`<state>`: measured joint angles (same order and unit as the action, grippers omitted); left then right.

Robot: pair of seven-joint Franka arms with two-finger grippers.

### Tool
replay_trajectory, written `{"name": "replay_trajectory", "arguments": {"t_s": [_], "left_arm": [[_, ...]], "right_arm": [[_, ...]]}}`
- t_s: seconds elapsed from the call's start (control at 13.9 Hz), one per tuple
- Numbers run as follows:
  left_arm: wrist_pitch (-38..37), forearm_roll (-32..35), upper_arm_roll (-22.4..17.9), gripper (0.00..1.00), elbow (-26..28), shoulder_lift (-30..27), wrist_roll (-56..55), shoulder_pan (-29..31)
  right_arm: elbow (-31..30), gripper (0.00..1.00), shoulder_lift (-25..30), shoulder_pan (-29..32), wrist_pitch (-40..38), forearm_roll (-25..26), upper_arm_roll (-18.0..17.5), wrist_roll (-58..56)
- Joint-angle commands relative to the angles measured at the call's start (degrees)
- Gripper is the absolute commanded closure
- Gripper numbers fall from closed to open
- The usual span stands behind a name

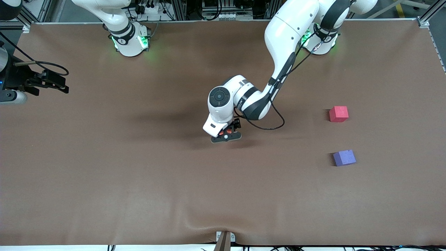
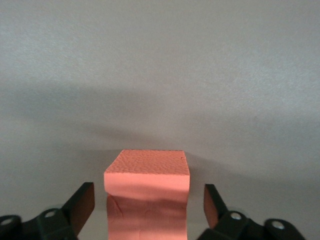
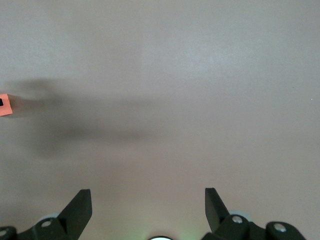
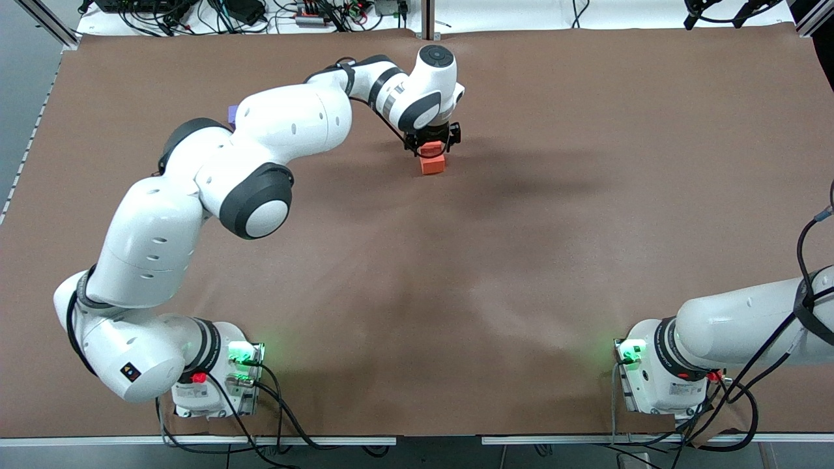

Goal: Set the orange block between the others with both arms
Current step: 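Grasp the orange cube with the left gripper and lift it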

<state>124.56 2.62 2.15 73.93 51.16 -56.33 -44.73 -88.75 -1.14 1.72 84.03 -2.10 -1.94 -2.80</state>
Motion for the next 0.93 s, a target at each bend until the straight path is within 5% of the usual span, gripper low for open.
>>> {"name": "replay_trajectory", "arguments": {"t_s": [0.0, 0.22, 0.57, 0.86], "left_arm": [[0.7, -1.1, 0.0, 0.44, -0.5, 0.6, 1.1, 0.0], [0.5, -2.4, 0.0, 1.00, -0.1, 0.3, 0.9, 0.0], [-1.2, -2.3, -0.1, 1.00, 9.4, -11.1, 9.2, 6.6], [-1.4, -2.0, -0.1, 1.00, 19.7, -21.9, 23.9, 15.3]], "right_arm": [[0.6, 0.00, 0.8, 1.3, -0.6, 0.8, -0.9, -0.6], [1.6, 0.00, 0.4, 1.2, -0.7, 1.0, -1.0, -0.4], [2.1, 0.00, -0.6, -5.8, -4.4, 14.5, -2.5, 0.9], [2.2, 0.00, -2.2, -7.1, -2.8, 14.1, -2.5, 8.4]]}}
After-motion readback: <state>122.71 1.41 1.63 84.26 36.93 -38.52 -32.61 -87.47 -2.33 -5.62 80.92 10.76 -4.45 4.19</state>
